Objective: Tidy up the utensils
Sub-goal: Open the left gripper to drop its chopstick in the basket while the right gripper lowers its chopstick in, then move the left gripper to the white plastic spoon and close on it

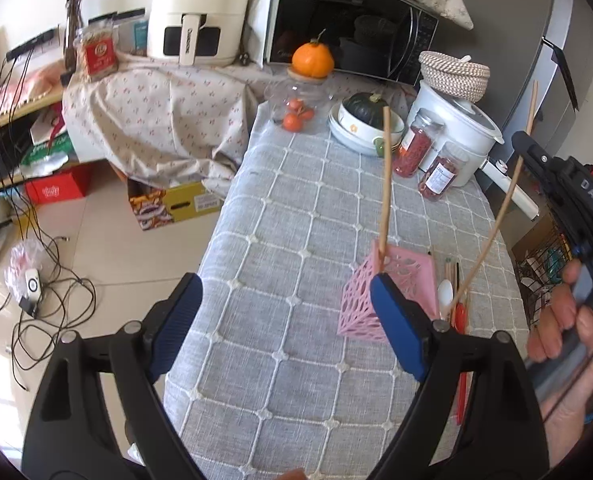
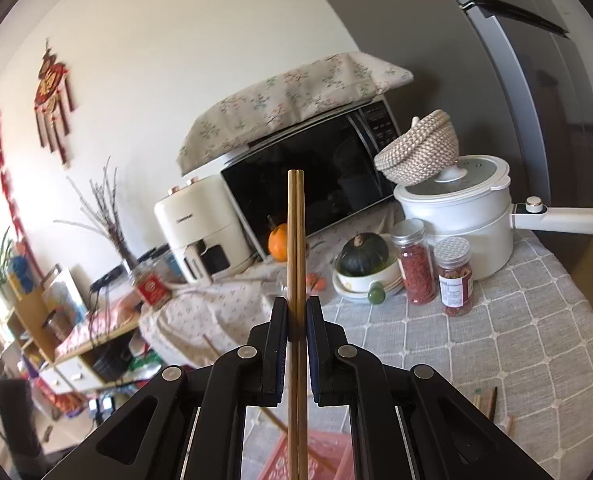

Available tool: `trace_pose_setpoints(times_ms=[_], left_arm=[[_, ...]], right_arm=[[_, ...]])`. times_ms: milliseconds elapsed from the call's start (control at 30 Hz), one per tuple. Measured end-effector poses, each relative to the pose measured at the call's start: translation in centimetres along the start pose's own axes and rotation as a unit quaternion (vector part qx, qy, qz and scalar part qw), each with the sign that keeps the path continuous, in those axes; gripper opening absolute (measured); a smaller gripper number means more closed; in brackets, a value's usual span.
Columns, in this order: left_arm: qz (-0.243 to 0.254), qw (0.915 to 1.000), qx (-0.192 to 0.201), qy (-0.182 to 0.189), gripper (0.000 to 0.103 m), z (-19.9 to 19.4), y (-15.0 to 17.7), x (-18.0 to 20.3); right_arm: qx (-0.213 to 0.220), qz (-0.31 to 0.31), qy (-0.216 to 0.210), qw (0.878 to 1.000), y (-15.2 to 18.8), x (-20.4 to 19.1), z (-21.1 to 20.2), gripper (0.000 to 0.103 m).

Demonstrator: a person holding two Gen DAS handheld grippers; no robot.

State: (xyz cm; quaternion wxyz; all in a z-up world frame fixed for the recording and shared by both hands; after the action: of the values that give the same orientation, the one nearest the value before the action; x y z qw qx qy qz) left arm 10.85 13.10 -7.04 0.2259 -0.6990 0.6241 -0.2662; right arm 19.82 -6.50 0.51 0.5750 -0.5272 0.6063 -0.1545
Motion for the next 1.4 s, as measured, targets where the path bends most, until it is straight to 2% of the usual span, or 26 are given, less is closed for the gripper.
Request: trace_pose_setpoints(times_ms=[100,200,333,467,533,600,733,833,900,1000,1133,1233,1400], left_arm=[[-0.001,1.0,-0.009,0.001,0.086,0.2,0.1,-0.3],[0.0,1.0,-0.009,0.002,0.086,0.2,-0.1,-0.2],[0.001,0.9999,-0.008,0.008,0.086,0.1,-0.2,0.1],[0.01,0.9999,-0.008,0.006,0.086,0.1,0.0,0.4],[0.015,0.9999,-0.007,0.003,0.086,0.1,0.1,0.6],[0.02,0.9998,-0.005,0.003,0.086,0.0,0.2,0.9],[0.034,0.9994,-0.002,0.004,0.086,-0.3,0.4,1.7],[0.048,0.9988,0.001,0.01,0.086,-0.6,0.6,2.7],[0.06,0.9981,-0.001,0.018,0.086,-0.7,1.0,3.6],[0.078,0.9966,-0.005,0.028,0.086,-0.9,1.5,5.1],[0.105,0.9937,-0.015,0.037,0.086,-0.7,2.7,7.2],[0.122,0.9909,-0.029,0.049,0.086,-0.4,3.7,8.7],[0.146,0.9867,-0.043,0.056,0.086,0.0,5.0,10.9]], right_arm=[[0.024,-0.009,0.018,1.0,0.5,0.1,0.8,0.009],[0.027,-0.018,0.033,0.999,1.7,0.2,1.7,0.009],[0.01,-0.02,0.029,0.999,3.5,0.5,2.2,0.01],[-0.024,-0.005,0.0,1.0,4.7,0.6,1.8,0.012],[-0.035,-0.007,-0.009,0.999,4.5,0.5,1.0,0.015],[-0.04,-0.014,-0.015,0.999,4.0,0.3,0.1,0.025],[-0.057,-0.037,-0.023,0.997,2.2,0.0,-2.3,0.032],[-0.085,-0.058,-0.01,0.995,0.8,0.4,-4.4,0.048],[-0.102,-0.065,0.002,0.993,0.2,1.3,-5.7,0.057],[-0.12,-0.058,0.021,0.991,-0.4,3.6,-7.8,0.064],[-0.137,-0.052,0.064,0.987,-0.5,7.5,-9.7,0.066],[-0.142,-0.037,0.076,0.986,-0.2,10.1,-10.8,0.067],[-0.177,-0.024,0.108,0.978,0.5,13.4,-11.6,0.068]])
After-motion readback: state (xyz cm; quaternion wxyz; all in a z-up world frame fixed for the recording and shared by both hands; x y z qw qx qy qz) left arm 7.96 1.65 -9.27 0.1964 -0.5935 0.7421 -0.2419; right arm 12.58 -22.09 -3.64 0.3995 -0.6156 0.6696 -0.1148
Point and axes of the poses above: each gripper's, at about its wrist camera, not at the fingertips, and z roughly the way its jaws point, x to its right, y to its underside, the point moved 7 cm from there along z, roughly the way its jaws point, and after that the axes turned 8 degrees about z, right-handed, at the moved point
